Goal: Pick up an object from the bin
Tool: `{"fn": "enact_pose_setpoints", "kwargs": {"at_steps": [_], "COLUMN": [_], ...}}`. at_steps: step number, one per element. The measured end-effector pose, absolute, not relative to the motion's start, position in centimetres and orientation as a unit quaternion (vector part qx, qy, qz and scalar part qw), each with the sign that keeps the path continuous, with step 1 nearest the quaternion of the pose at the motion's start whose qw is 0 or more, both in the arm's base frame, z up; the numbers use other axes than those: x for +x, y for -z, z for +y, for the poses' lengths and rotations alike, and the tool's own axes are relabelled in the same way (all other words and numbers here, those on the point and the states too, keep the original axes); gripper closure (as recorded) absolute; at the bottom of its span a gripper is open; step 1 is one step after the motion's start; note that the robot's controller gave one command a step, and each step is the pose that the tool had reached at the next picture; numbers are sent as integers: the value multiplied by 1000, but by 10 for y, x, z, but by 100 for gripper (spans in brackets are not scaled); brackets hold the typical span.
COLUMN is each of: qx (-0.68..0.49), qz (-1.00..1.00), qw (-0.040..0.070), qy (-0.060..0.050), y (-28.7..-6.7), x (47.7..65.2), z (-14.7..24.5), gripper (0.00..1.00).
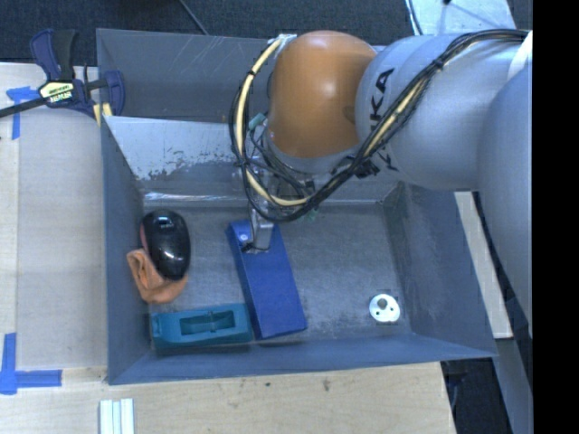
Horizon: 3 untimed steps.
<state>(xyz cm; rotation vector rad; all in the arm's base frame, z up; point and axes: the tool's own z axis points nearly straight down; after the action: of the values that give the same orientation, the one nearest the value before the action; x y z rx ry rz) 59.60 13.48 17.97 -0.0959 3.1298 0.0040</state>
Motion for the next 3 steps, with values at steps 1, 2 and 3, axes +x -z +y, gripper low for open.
{"fn": "enact_pose_setpoints", "kwargs": {"at_steps": [1, 2, 3], "qx": [-18, -66, -53], "qz": [1000, 998, 999], "qw": [1, 2, 5], "qy": [0, 0, -1], "y": [-144, -134, -85], "x": [599, 610, 616], "z": [108, 92, 90], "gripper": [0, 0, 100]}}
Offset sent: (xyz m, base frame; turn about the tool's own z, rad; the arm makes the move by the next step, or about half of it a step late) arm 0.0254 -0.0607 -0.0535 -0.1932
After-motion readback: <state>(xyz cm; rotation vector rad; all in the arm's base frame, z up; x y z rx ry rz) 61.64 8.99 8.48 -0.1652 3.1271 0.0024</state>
